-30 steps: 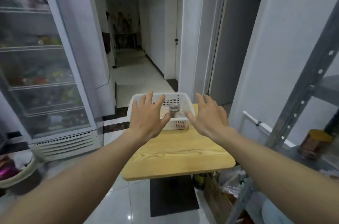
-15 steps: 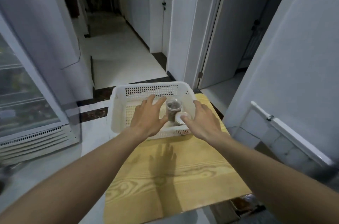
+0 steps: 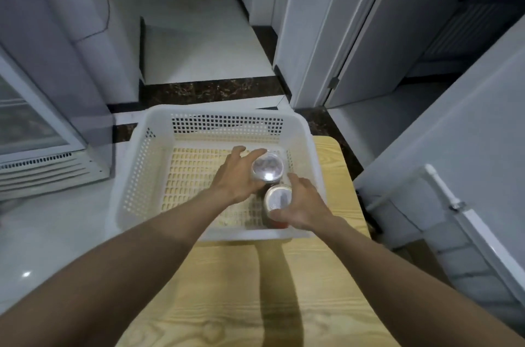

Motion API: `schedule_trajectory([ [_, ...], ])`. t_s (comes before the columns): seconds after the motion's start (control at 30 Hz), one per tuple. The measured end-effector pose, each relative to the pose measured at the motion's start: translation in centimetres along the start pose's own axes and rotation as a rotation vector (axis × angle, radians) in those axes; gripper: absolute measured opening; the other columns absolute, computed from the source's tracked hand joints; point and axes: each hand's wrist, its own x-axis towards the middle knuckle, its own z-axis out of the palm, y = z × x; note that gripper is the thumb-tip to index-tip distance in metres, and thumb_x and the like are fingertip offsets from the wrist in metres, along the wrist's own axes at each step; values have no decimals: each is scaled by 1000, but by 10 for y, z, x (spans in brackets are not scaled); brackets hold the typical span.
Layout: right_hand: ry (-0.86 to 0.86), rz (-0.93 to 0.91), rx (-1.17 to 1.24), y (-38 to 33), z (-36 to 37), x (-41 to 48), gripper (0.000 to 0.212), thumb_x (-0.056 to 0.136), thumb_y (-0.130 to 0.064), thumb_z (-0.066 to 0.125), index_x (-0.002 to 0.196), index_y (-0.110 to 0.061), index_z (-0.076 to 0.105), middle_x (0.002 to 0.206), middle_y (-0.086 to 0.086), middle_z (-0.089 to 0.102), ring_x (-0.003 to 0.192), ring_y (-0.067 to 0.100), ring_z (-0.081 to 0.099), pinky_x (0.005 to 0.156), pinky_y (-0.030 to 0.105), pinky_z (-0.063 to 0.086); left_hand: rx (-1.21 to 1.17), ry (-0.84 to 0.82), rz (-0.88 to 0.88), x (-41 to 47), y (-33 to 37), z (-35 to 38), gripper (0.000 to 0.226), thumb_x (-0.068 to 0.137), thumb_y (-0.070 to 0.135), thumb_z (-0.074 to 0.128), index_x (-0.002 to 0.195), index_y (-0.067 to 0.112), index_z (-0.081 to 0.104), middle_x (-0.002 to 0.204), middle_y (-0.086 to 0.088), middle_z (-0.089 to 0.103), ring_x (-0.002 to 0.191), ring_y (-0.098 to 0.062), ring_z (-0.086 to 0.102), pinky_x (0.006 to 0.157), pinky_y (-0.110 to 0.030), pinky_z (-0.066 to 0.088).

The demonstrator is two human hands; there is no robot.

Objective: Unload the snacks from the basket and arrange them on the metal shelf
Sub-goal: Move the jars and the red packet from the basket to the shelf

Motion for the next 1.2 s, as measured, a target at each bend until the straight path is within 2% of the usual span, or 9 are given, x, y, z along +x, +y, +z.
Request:
schedule_trajectory([
  [0.17, -99, -27, -114, 11, 9, 29, 100, 62, -33, 91, 144, -18, 35, 133, 10, 44, 123, 26, 48, 97, 29, 41, -31, -146, 44, 49, -16, 27, 85, 72, 27, 83, 144, 37, 40, 152, -14, 26, 141, -32, 27, 109, -41, 38],
  [0.37, -90, -101, -101, 23, 18, 42, 107, 62, -27, 86, 149, -25, 26, 131, 9, 42, 123, 27, 46, 97, 28, 40, -117, -189, 104, 66, -20, 40, 79, 73, 15, 82, 142, 26, 46, 141, -13, 40, 125, -30, 45, 105, -32, 38],
  [0.53, -39, -79, -13, 22, 13, 45, 103, 61, -28, 88, 149, -25, 34, 136, 6, 41, 128, 24, 43, 101, 25, 37, -347, -57, 59, 61, -31, 41, 78, 66, 7, 87, 134, 25, 55, 122, -6, 34, 120, -21, 39, 112, -21, 31],
  [0.63, 16, -121, 18, 16, 2, 42, 99, 63, -31, 87, 148, -25, 37, 137, 7, 41, 130, 24, 40, 105, 27, 35, -329, 7, 35, 54, -36, 28, 76, 68, 12, 87, 135, 27, 55, 121, -6, 35, 114, -16, 39, 112, -25, 32],
  [0.8, 104, -174, 79, -1, -21, 27, 97, 62, -29, 86, 147, -22, 39, 134, 6, 41, 127, 21, 42, 96, 19, 33, -303, 134, 48, 35, -37, -2, 69, 71, 18, 86, 133, 24, 58, 120, -7, 38, 110, -12, 37, 95, 4, 25],
  [0.93, 204, -212, 149, -19, -37, 3, 99, 62, -32, 85, 149, -20, 39, 132, 5, 45, 125, 17, 42, 94, 17, 29, -318, 203, 63, 8, -23, -34, 64, 73, 15, 84, 131, 23, 58, 119, -7, 38, 110, -14, 36, 86, 10, 20],
  [1.0, 270, -241, 172, -29, -43, -15, 94, 60, -36, 84, 145, -22, 44, 132, 4, 49, 124, 17, 45, 95, 20, 33, -312, 243, 91, -10, -14, -50, 63, 74, 18, 83, 132, 25, 58, 123, -9, 43, 109, -13, 38, 88, 8, 22],
  [1.1, 374, -278, 214, -42, -51, -51, 84, 59, -37, 84, 136, -22, 53, 133, 3, 54, 122, 15, 48, 94, 22, 34, -303, 287, 148, -43, 1, -72, 60, 75, 24, 83, 129, 30, 58, 121, -6, 46, 110, -15, 44, 100, -16, 34],
  [1.2, 478, -288, 238, -52, -54, -98, 75, 61, -39, 83, 130, -25, 58, 128, 1, 56, 119, 16, 49, 100, 30, 40, -335, 308, 225, -81, 16, -89, 54, 76, 27, 81, 124, 34, 57, 122, -6, 48, 112, -16, 45, 98, -24, 36],
])
